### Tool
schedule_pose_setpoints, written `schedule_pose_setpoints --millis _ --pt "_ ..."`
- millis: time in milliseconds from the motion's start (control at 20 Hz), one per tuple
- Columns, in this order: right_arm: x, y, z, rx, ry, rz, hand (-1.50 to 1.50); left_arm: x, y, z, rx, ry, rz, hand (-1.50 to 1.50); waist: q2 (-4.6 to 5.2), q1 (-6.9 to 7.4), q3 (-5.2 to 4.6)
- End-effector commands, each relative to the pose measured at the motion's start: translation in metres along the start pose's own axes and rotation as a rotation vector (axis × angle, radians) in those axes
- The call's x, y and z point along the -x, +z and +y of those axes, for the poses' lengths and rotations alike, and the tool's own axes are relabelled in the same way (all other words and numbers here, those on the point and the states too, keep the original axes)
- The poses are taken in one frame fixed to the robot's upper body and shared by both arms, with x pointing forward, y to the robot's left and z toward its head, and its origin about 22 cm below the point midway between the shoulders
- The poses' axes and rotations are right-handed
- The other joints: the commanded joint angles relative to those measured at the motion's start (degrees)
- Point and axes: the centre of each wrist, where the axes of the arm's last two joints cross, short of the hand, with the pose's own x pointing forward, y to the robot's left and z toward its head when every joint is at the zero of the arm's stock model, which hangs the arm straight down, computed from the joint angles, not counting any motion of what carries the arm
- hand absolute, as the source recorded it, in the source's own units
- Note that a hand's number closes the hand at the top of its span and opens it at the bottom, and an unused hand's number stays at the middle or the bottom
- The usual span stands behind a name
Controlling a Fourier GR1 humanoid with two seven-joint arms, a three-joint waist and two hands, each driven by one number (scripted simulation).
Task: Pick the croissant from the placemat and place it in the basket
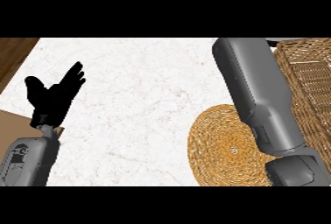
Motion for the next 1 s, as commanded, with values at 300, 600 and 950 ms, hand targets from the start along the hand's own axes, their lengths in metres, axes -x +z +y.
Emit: schedule_pose_setpoints --millis 300,600,950 --pt "-0.032 -0.063 -0.037 0.199 0.005 0.232 1.5 0.003 0.004 0.006 -0.009 0.021 0.007 0.0 -0.14 -0.49 0.07" --pt "-0.005 -0.081 -0.022 0.275 0.143 0.289 1.5 0.006 0.0 0.012 -0.043 0.017 0.011 0.0 -0.32 -2.4 0.09" --pt "0.012 -0.115 -0.034 0.322 0.212 0.357 1.5 0.025 0.012 0.024 -0.066 0.022 0.035 0.0 -0.87 -3.28 0.14"
